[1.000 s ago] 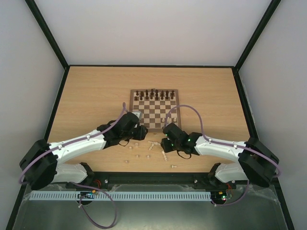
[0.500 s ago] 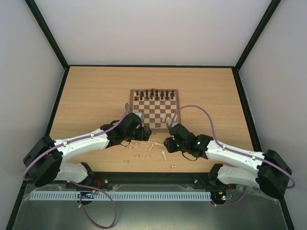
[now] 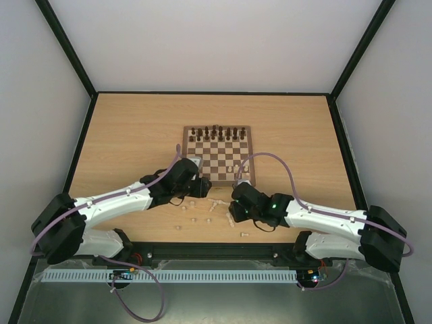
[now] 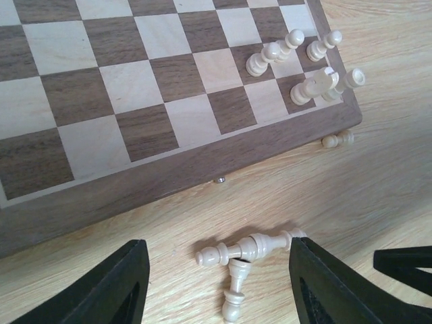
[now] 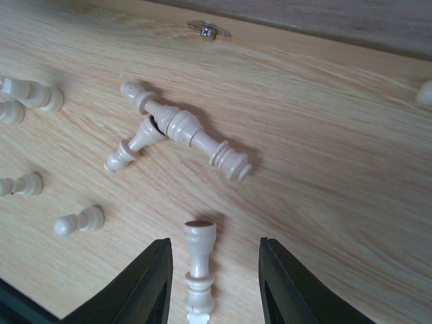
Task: Set up the chess pieces on the board
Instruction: Pick up the chess piece at the center of the board.
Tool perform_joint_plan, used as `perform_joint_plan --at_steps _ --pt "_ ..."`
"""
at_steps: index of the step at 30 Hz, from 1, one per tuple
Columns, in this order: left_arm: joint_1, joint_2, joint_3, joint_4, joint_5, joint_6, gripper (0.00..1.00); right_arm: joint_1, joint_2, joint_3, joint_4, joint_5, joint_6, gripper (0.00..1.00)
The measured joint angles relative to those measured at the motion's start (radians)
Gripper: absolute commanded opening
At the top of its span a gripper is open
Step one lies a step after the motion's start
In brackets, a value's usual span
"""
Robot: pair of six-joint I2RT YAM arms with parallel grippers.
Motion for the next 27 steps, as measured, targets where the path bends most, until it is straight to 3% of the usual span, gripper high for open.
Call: perform_joint_plan --at_steps 9,16,19,27 --pt "-0.008 0.047 0.000 0.034 0.056 0.010 0.37 -0.026 0.113 0.001 0.077 0.012 -0.085 0.37" --pt "-0.028 0.101 0.000 0.047 0.081 0.015 0.33 -0.057 0.116 0.001 0.125 -0.006 -0.129 0.37" --pt "-0.032 0.113 0.000 0.049 0.086 0.015 0.35 -0.063 0.117 0.001 0.144 -0.023 -0.146 0.37" --pt "-0.035 0.114 0.002 0.048 0.084 0.007 0.59 -0.067 0.117 -0.003 0.162 -0.042 -0.161 0.37"
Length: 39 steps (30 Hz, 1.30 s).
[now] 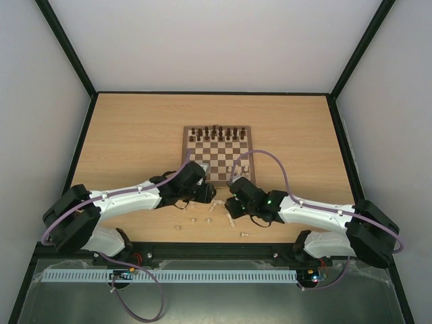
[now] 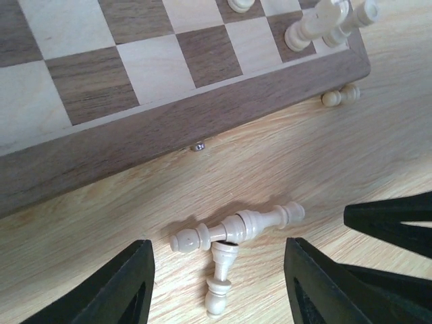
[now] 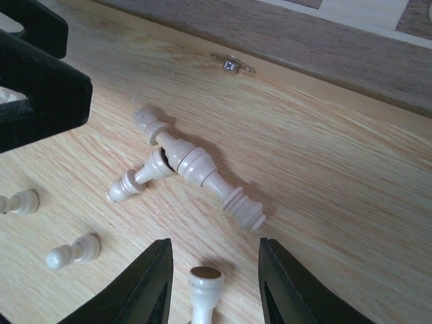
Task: Set up the chess pieces on the board
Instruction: Pick up the chess piece at the center of the board.
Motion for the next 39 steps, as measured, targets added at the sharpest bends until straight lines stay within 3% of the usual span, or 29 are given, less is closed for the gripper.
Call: perform_joint_plan --at_steps 7,17,24,39 --pt "0.000 -0.037 0.011 -0.030 -0.021 -0.006 0.70 0.024 -0.087 0.013 -0.109 -0.012 0.057 0.37" --pt "0.000 -0.059 0.013 -0.041 -0.037 -0.008 0.77 0.196 -0.141 0.027 -0.283 0.031 0.249 0.37" --pt "0.000 -0.069 0.013 -0.046 -0.041 -0.008 0.79 0.288 -0.013 0.075 -0.315 0.060 0.317 0.37" --pt "0.000 -0.109 0.013 -0.047 -0.045 -0.008 0.79 0.293 0.101 0.099 -0.322 0.134 0.382 0.37"
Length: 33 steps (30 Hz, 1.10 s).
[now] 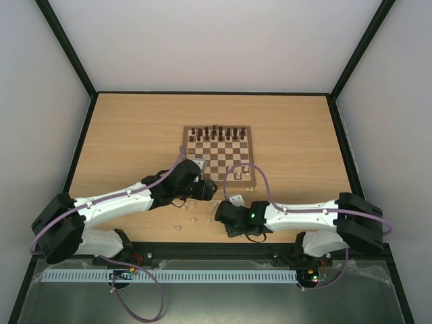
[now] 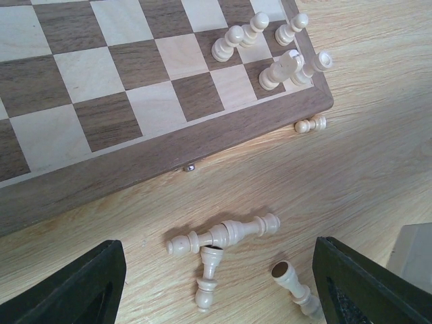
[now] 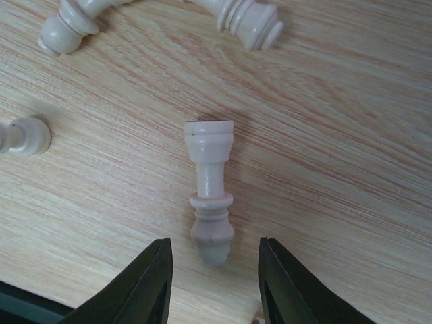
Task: Set up the chess pieces on the board
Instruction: Pick up the chess piece at the center of the board.
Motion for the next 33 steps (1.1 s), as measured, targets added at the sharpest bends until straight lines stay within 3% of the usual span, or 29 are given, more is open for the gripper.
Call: perform_joint_plan --at_steps 6,19,26,33 --pt "0.000 0.000 0.000 0.000 0.000 0.000 0.79 0.000 0.051 -0.002 0.041 -0.007 0.001 0.24" --pt "0.000 -0.032 -0.003 -0.001 0.001 0.000 0.79 -0.029 0.054 -0.024 0.091 -0.027 -0.004 0.09" --pt "0.000 -0.059 -0.016 -0.020 0.004 0.000 0.81 -0.066 0.006 -0.047 0.085 -0.027 -0.036 0.08" --pt "0.000 -0.135 -0.040 -0.014 0.110 0.000 0.83 -0.079 -0.199 -0.015 0.029 -0.042 -0.116 0.07"
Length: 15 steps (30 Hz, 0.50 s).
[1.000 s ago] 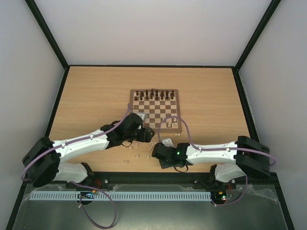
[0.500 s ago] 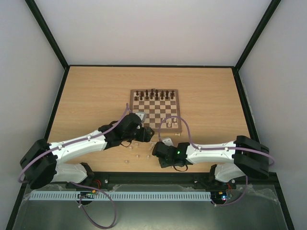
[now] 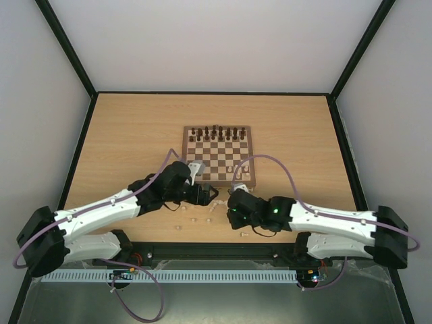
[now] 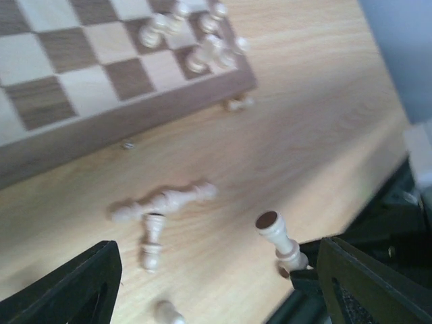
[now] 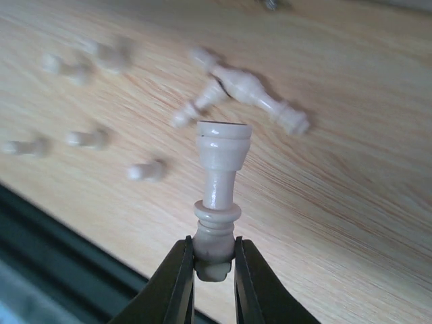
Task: Set up the chess pieces on the board
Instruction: Pick up the chess piece at the center of the board, then place the chess piece on the chessboard.
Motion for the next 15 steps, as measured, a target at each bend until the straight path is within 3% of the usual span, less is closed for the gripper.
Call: perform_joint_plan --at_steps 7,15 --pt "0.020 -0.125 -0.113 0.161 0.308 -0.068 0.87 -0.005 -0.219 0.035 -0.018 -0.112 -0.122 0.07" --pt "0.034 -0.159 -0.200 0.360 0.533 -0.201 0.87 -0.005 -0.244 0.050 -0.016 -0.220 -0.218 0.07"
